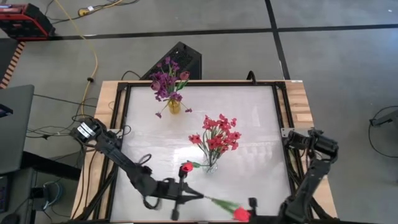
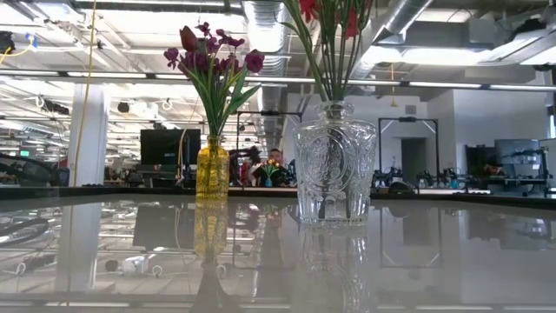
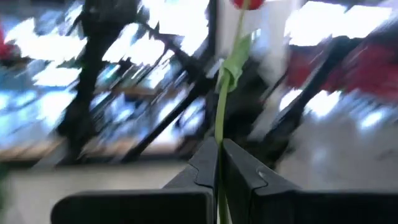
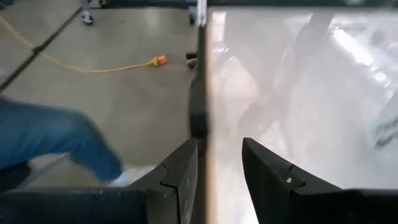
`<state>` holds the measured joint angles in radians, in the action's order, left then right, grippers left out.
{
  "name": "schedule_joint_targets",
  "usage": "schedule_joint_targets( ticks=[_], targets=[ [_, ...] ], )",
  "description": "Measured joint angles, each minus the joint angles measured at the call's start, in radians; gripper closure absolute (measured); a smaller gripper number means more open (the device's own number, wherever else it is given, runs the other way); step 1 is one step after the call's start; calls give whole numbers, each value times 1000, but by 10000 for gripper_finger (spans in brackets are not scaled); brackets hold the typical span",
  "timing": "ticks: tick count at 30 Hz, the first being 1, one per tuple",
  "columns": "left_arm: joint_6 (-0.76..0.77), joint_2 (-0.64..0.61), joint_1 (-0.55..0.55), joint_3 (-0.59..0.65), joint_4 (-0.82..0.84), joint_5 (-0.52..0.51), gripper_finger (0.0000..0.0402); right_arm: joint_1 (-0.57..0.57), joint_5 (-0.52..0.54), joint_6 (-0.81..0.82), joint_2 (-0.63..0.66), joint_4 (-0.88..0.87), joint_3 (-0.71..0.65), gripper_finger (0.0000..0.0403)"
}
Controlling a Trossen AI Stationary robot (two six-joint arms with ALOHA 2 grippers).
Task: Sort flowers into vase by color
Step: Put the red flower into the transparent vase
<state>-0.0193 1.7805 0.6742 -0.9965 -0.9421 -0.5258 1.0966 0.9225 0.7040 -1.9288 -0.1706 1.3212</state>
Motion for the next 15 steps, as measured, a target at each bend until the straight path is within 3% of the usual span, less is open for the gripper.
schedule_joint_targets(
  ticks=[4, 7, 11, 15],
  targets=[
    [-14, 0, -7, 66, -237, 163, 401, -81, -5, -180, -10, 112, 0, 251],
    [-18, 0, -8, 74, -249, 238, 401, -145, -49, -355, -10, 287, 0, 251],
    [-36, 4, -7, 74, -227, 299, 401, -224, -223, -633, -9, 552, 0, 251],
    [-46, 5, -8, 75, -216, 339, 401, -281, -240, -818, -9, 708, 0, 251]
  ],
)
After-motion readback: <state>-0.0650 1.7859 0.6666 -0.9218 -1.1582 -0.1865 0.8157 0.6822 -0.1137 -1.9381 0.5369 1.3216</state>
